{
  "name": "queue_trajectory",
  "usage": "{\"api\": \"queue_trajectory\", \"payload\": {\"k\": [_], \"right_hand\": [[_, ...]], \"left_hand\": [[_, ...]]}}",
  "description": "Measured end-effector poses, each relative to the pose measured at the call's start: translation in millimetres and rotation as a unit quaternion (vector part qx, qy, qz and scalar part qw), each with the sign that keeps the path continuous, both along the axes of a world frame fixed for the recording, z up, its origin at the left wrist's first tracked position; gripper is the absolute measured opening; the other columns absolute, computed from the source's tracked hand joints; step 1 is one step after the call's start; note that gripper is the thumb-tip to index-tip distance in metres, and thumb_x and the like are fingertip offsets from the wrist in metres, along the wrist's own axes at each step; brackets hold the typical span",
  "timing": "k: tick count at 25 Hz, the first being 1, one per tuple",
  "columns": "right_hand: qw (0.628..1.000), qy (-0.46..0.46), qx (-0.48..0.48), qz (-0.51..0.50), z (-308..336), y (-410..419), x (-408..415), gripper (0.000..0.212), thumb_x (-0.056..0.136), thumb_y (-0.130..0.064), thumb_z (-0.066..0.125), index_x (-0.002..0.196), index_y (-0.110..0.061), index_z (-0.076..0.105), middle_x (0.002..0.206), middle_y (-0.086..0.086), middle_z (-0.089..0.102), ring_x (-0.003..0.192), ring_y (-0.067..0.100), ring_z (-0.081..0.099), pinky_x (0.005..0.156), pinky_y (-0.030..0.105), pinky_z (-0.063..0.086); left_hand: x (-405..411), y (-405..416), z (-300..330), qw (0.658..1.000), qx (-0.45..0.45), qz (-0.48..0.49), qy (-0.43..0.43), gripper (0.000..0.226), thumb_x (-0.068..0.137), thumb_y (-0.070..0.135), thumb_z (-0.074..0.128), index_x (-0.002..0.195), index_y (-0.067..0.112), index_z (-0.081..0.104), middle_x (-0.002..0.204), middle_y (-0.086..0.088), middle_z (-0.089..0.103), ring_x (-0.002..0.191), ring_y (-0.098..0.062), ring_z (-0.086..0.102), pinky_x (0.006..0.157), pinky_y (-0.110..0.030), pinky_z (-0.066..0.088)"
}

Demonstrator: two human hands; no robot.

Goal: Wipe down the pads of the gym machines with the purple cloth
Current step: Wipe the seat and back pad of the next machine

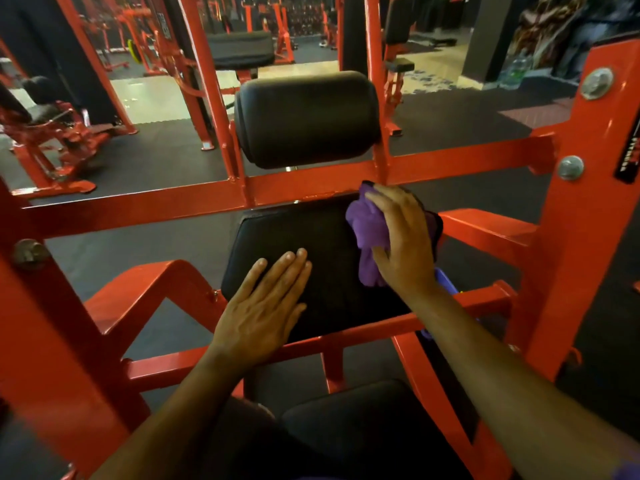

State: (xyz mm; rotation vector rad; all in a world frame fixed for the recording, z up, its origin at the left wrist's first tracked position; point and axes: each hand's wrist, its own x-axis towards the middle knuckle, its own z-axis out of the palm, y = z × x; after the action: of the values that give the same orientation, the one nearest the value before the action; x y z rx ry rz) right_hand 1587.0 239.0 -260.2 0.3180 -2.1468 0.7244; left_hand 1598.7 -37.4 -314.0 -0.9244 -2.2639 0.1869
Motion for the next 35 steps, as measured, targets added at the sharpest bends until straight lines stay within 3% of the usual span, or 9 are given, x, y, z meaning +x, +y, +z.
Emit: {"api": "queue_trajectory", "payload": {"k": [5,9,15,21,24,27,29,33,35], "right_hand": [[0.993,-0.076,0.066,0.065,-103.9,17.9,79.7,0.053,0.106,-0.035,0.037,0.158,-0.036,0.027,0.164,-0.007,0.028,0.15,0.026,0.03,0.116,0.058,0.026],[0.992,-0.064,0.011,0.105,-65.2,10.1,86.5,0.052,0.103,-0.041,0.042,0.149,-0.015,0.045,0.158,0.009,0.04,0.148,0.032,0.034,0.12,0.05,0.028],[0.991,-0.038,0.037,-0.121,-9.4,-79.4,7.2,0.064,0.081,-0.036,0.055,0.144,-0.024,0.047,0.156,0.003,0.042,0.15,0.034,0.028,0.118,0.067,0.015],[0.946,-0.008,0.318,0.061,-115.0,-58.6,75.2,0.077,0.083,-0.03,0.054,0.156,-0.03,0.03,0.166,0.001,0.025,0.155,0.031,0.013,0.119,0.059,0.015],[0.989,-0.013,0.144,0.043,-78.2,-30.3,53.2,0.078,0.079,-0.004,0.061,0.152,-0.02,0.038,0.163,0.005,0.03,0.154,0.032,0.018,0.122,0.06,0.012],[1.0,0.005,-0.012,-0.017,1.2,-41.2,1.7,0.062,0.083,-0.003,0.068,0.142,-0.008,0.05,0.152,0.012,0.046,0.148,0.034,0.032,0.115,0.065,0.027],[0.999,0.03,-0.002,-0.022,5.8,-64.2,-5.3,0.064,0.083,-0.004,0.071,0.142,-0.01,0.049,0.15,0.011,0.047,0.146,0.034,0.037,0.114,0.064,0.029],[0.969,0.03,0.225,0.1,-61.8,-73.0,34.0,0.062,0.086,-0.018,0.055,0.147,-0.018,0.043,0.155,0.007,0.044,0.15,0.03,0.031,0.11,0.064,0.034],[0.964,0.015,0.225,0.14,-53.8,-59.2,36.4,0.057,0.09,-0.02,0.052,0.146,-0.018,0.044,0.155,0.006,0.044,0.149,0.03,0.032,0.111,0.062,0.033]], "left_hand": [[-10.9,-30.8,32.5,0.997,-0.06,-0.047,0.003,0.063,0.108,0.035,0.035,0.164,0.013,0.019,0.172,-0.009,0.014,0.16,-0.024,0.011,0.13,-0.045,0.006],[-62.4,-36.7,114.3,0.998,-0.052,-0.038,0.017,0.062,0.108,0.036,0.036,0.163,0.013,0.02,0.171,-0.009,0.015,0.159,-0.025,0.011,0.13,-0.044,0.002],[-115.7,-3.7,159.8,0.983,-0.178,-0.041,-0.035,0.065,0.108,0.04,0.024,0.166,0.018,0.006,0.173,-0.003,0.0,0.159,-0.019,-0.007,0.128,-0.04,-0.014],[-108.4,-10.1,150.0,0.99,-0.112,-0.052,-0.061,0.064,0.11,0.04,0.024,0.166,0.016,0.004,0.174,-0.004,-0.002,0.159,-0.016,-0.009,0.128,-0.037,-0.011],[-106.7,-11.3,145.7,0.994,-0.082,-0.036,-0.061,0.064,0.111,0.039,0.027,0.166,0.014,0.005,0.174,-0.004,-0.001,0.159,-0.016,-0.01,0.128,-0.036,-0.011],[-103.4,-11.3,144.0,0.995,-0.063,-0.046,-0.067,0.063,0.111,0.035,0.031,0.166,0.013,0.008,0.174,-0.005,0.002,0.16,-0.017,-0.007,0.129,-0.037,-0.009],[-101.5,-11.2,142.0,0.996,-0.054,-0.043,-0.055,0.063,0.111,0.034,0.033,0.166,0.011,0.011,0.174,-0.007,0.004,0.16,-0.019,-0.003,0.13,-0.039,-0.005],[-77.1,-18.4,125.8,0.998,0.048,-0.002,-0.035,0.06,0.112,0.03,0.035,0.164,0.008,0.017,0.173,-0.01,0.008,0.16,-0.022,0.003,0.131,-0.046,0.008],[-46.6,-33.1,105.7,0.991,0.122,0.04,-0.035,0.061,0.111,0.027,0.037,0.164,0.008,0.015,0.173,-0.011,0.006,0.16,-0.022,0.003,0.13,-0.046,0.005]]}}
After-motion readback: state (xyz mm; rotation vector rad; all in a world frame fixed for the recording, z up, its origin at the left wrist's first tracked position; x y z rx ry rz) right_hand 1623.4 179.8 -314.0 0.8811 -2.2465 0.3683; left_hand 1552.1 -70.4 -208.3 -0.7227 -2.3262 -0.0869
